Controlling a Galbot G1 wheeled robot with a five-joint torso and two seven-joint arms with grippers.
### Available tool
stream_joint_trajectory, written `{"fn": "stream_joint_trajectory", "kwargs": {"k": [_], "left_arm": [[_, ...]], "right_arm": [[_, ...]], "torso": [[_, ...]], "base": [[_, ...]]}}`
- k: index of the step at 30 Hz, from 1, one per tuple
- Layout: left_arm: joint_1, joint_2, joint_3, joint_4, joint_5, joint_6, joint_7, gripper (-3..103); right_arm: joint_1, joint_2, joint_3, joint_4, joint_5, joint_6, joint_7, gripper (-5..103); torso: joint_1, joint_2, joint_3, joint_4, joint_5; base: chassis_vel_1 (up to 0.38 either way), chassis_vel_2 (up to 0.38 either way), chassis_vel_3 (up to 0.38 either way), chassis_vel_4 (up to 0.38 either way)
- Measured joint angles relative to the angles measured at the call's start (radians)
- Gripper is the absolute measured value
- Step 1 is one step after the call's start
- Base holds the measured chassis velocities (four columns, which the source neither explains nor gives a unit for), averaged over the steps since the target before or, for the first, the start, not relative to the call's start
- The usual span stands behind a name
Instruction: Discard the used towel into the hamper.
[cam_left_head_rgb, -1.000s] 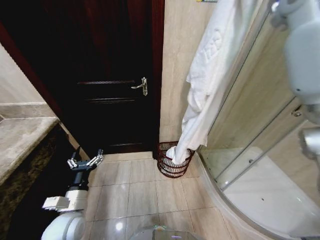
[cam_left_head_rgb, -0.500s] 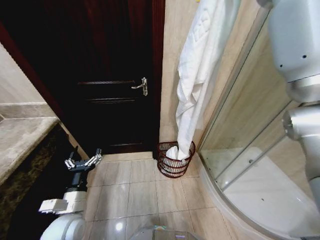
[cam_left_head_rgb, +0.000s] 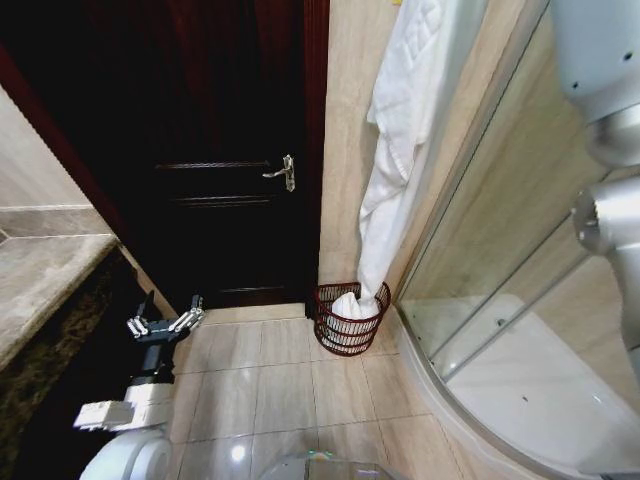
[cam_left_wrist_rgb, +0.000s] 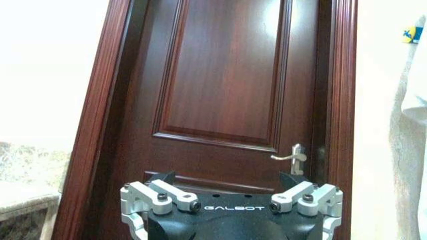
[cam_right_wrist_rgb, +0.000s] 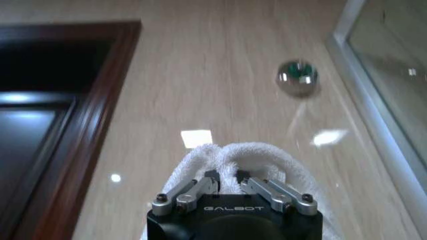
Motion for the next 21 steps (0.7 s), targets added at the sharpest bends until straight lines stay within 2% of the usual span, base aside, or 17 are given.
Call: {"fn": "stream_joint_trajectory", "kwargs": {"k": [3, 11, 16, 21], "left_arm": [[-0.001, 0.004, 0.002, 0.0, 0.002, -0.001, 0.0, 100], [-0.016, 0.002, 0.024, 0.016, 0.021, 0.002, -0.003, 100], [-0.021, -0.004, 0.033, 0.031, 0.028, 0.0, -0.002, 100], [-0.022, -0.015, 0.036, 0.048, 0.036, 0.002, -0.001, 100]], "right_arm": [[-0.111, -0.044, -0.001, 0.103, 0.018, 0.0, 0.028, 13], [-0.333, -0.097, 0.018, 0.285, 0.036, 0.011, 0.075, 13], [-0.385, -0.098, 0.023, 0.327, 0.038, 0.026, 0.079, 13], [-0.403, -0.077, 0.031, 0.362, 0.077, 0.032, 0.125, 13]], "torso": [[0.0, 0.0, 0.0, 0.0, 0.0002], [0.0, 0.0, 0.0, 0.0, 0.0], [0.0, 0.0, 0.0, 0.0, 0.0001], [-0.004, -0.009, -0.004, 0.0, -0.0008]], "base": [[0.0, 0.0, 0.0, 0.0], [0.0, 0.0, 0.0, 0.0], [0.0, 0.0, 0.0, 0.0], [0.0, 0.0, 0.0, 0.0]]}}
